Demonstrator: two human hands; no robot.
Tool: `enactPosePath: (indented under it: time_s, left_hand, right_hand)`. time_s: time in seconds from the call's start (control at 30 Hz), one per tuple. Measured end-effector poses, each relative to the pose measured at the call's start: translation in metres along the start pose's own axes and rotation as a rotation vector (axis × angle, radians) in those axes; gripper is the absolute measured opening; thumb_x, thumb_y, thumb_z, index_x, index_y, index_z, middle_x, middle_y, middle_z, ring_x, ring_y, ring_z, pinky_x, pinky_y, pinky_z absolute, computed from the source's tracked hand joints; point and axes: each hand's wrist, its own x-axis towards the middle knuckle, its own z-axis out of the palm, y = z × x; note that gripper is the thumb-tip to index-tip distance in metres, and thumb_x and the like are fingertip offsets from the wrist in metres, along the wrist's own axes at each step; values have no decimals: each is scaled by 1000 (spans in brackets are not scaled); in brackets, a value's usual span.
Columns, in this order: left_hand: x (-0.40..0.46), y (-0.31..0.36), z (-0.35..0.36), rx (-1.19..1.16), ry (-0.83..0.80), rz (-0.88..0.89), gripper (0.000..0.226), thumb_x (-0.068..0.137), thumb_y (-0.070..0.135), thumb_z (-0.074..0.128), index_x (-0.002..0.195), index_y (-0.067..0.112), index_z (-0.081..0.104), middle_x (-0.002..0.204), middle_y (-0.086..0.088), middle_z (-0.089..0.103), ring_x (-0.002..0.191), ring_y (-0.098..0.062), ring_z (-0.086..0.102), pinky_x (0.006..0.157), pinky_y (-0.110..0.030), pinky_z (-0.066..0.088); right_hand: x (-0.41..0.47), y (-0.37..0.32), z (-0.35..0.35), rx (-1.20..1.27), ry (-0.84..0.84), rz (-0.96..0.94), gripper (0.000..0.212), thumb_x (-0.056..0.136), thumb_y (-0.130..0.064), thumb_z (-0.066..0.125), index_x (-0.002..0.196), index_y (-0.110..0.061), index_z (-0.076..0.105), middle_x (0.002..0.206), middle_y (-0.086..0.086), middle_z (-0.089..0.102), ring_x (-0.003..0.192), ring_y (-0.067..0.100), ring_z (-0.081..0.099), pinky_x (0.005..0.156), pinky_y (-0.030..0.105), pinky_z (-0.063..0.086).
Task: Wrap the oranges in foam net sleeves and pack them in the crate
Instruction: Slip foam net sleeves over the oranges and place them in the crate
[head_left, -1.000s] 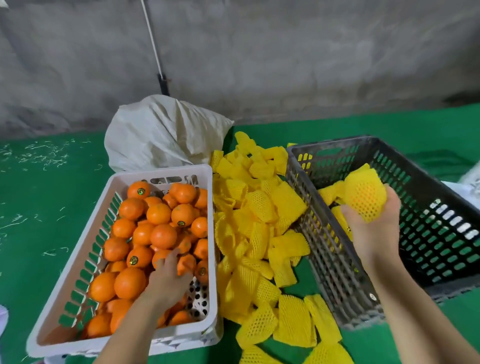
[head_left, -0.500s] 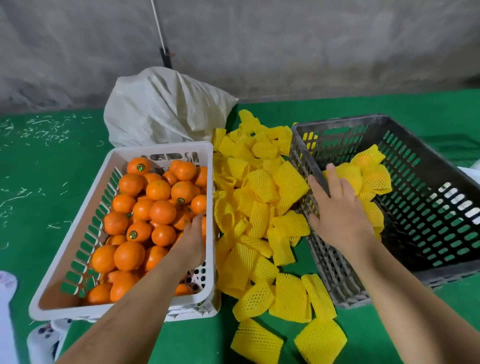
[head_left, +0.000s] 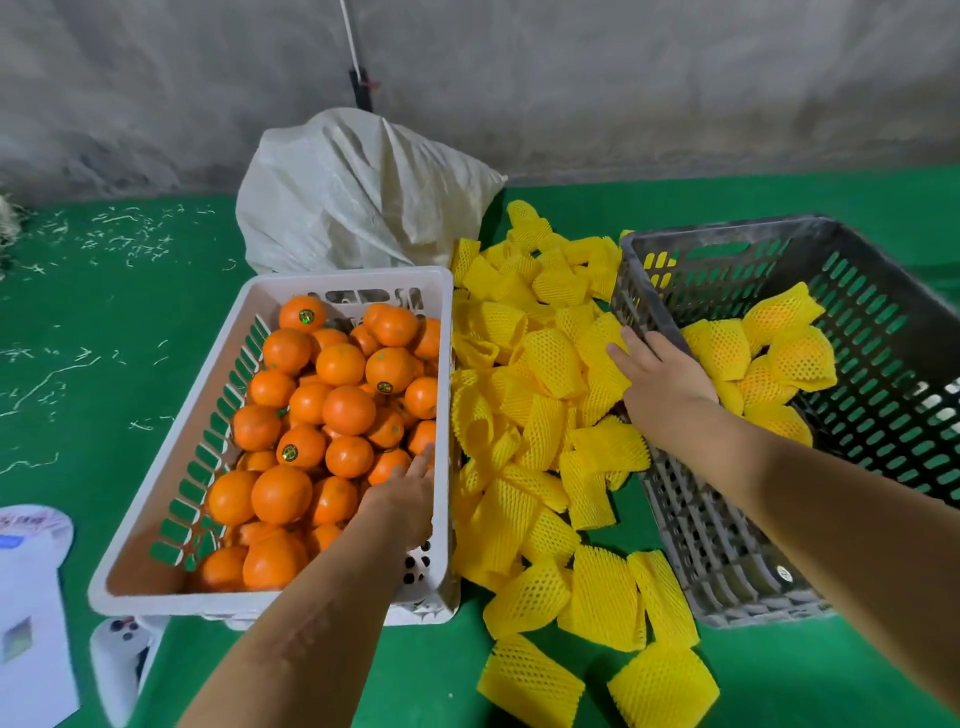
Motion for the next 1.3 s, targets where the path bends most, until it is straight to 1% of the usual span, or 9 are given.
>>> enactPosePath:
  time_s: [0.13, 0.37, 0.57, 0.7, 0.83, 0.93, 1.07, 1.17, 1.3]
  left_hand:
    - [11, -2, 5, 79, 39, -6, 78, 108, 24, 55, 167, 22, 3, 163, -6, 26, 133, -28, 52, 101, -39, 53]
    - [21, 2, 4, 112, 56, -80, 52, 108, 14, 51, 157, 20, 34, 146, -5, 47, 126, -27, 57, 97, -36, 55]
    - [20, -10, 15, 115, 182, -121, 51, 103, 18, 60, 152, 23, 45, 150, -8, 38, 128, -27, 57, 94, -40, 57]
    - [-8, -33, -9, -461, 391, -267, 42, 97, 31, 71, 134, 16, 59, 142, -16, 43, 120, -40, 58, 86, -45, 53]
    - [-69, -17, -35, -1227, 835, 96, 16, 88, 46, 81, 95, 32, 76, 95, -6, 74, 91, -29, 70, 67, -47, 60]
    - [-102, 28, -40, -1585, 652, 337, 28, 78, 60, 80, 105, 51, 75, 110, 8, 75, 83, -13, 74, 64, -24, 58]
    - [-102, 60, -19, -1757, 280, 532, 55, 70, 53, 90, 122, 40, 77, 151, -4, 55, 105, -22, 73, 83, -37, 60]
    - [-98, 56, -11, -1831, 167, 600, 68, 64, 61, 95, 121, 28, 80, 142, -10, 63, 109, -24, 73, 87, -37, 60]
    - [-91, 58, -8, -1817, 218, 595, 64, 68, 60, 93, 120, 25, 80, 120, -5, 76, 107, -21, 73, 86, -34, 61]
  right_hand:
    - [0, -1, 3, 105, 111, 37, 62, 102, -32, 52, 158, -15, 30, 170, 11, 7, 153, 41, 0, 119, 55, 8]
    - [-10, 7, -7, 614, 447, 86, 28, 100, -28, 59, 125, -17, 65, 132, 3, 60, 121, 28, 54, 100, 44, 42]
    - [-22, 14, -10, 1209, 629, 131, 26, 92, -18, 72, 112, -25, 56, 103, -2, 65, 92, 22, 60, 74, 37, 47]
    - [-25, 15, -10, 1368, 671, 170, 33, 96, -25, 67, 128, -25, 58, 100, -11, 53, 88, 2, 49, 67, 19, 42]
    - [-44, -14, -29, 1600, 770, 371, 16, 94, -27, 71, 107, -19, 68, 88, -11, 55, 82, 11, 55, 65, 30, 44]
    - [-64, -60, -63, 1770, 778, 401, 14, 92, -26, 74, 98, -24, 62, 81, -11, 54, 71, 9, 52, 60, 30, 42]
    - [-85, -102, -94, 2157, 721, 336, 15, 90, -15, 72, 89, -23, 60, 77, -13, 56, 72, 9, 52, 66, 26, 50]
    - [-99, -109, -94, 2220, 653, 266, 29, 89, 7, 64, 92, -22, 65, 90, -4, 60, 81, 15, 57, 68, 17, 48]
    - [-112, -104, -91, 2102, 649, 242, 39, 87, 10, 65, 92, -29, 68, 103, 0, 66, 93, 19, 64, 80, 33, 53]
